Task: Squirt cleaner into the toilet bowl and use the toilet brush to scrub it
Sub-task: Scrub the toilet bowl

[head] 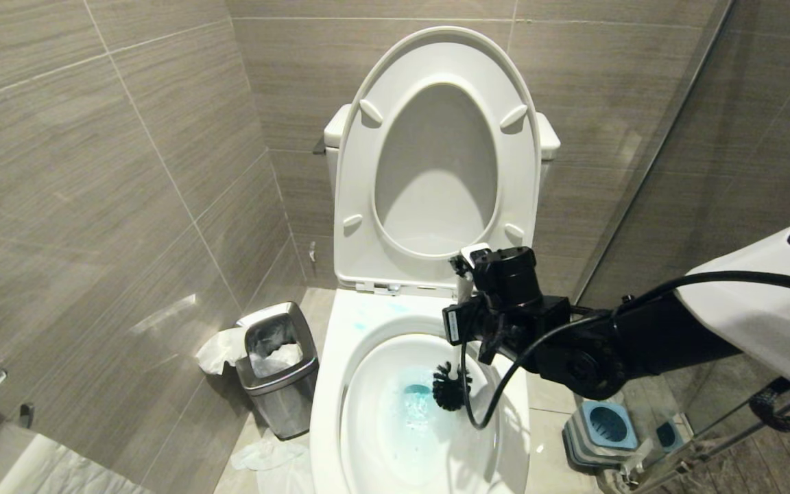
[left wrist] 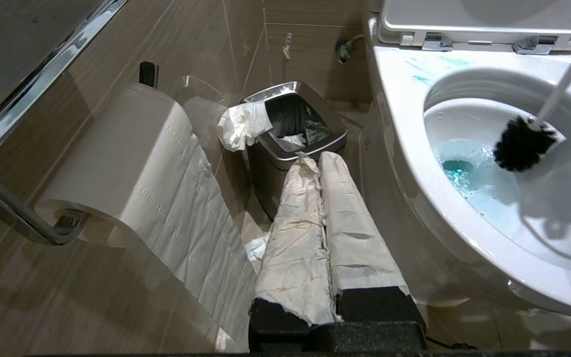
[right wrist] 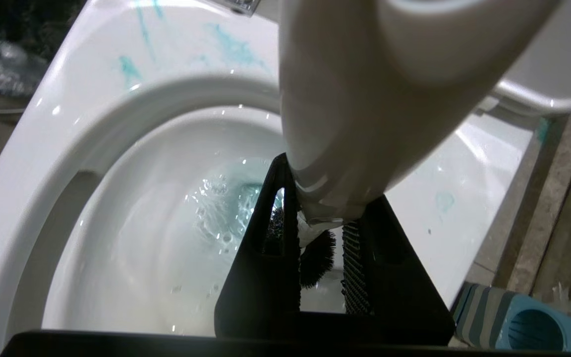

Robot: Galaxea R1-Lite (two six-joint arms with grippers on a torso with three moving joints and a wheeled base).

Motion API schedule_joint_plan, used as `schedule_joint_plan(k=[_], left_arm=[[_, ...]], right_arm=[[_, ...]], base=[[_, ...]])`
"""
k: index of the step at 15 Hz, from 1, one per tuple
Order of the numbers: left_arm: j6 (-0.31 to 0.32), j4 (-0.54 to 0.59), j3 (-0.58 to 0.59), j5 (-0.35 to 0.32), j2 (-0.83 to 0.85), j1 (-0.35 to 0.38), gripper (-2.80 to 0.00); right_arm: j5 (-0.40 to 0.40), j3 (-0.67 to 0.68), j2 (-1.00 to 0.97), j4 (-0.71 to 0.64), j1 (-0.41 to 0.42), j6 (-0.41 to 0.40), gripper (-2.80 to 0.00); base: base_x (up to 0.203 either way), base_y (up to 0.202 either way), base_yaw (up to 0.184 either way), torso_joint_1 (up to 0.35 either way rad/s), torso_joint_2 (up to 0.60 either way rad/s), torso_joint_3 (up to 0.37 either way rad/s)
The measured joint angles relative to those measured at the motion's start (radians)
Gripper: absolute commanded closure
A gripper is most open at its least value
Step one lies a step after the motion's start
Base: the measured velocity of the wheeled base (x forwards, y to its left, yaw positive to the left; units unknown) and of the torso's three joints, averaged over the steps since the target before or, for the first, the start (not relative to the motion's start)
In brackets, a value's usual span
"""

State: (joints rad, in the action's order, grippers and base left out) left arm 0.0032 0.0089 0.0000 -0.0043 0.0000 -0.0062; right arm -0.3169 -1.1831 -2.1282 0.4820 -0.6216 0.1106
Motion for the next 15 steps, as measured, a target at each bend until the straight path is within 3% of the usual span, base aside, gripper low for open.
schedule_joint_plan(k=[4, 8, 15], left_arm=[[0.000, 0.000, 0.000, 0.000, 0.000, 0.000, 0.00], [0.000, 0.000, 0.000, 0.000, 0.000, 0.000, 0.00], [0.000, 0.000, 0.000, -0.001, 0.000, 0.000, 0.00]], right_arm=[[0.065, 0.156, 0.125, -0.002, -0.042, 0.030, 0.00], [0.074, 0.186, 0.200, -0.098, -0.146, 0.122, 0.00], [0.049, -0.017, 0.112, -0.120, -0.201, 0.156, 0.00]], base=[[0.000, 0.000, 0.000, 0.000, 0.00, 0.000], [0.000, 0.000, 0.000, 0.000, 0.00, 0.000], [0.000, 0.000, 0.000, 0.000, 0.00, 0.000]])
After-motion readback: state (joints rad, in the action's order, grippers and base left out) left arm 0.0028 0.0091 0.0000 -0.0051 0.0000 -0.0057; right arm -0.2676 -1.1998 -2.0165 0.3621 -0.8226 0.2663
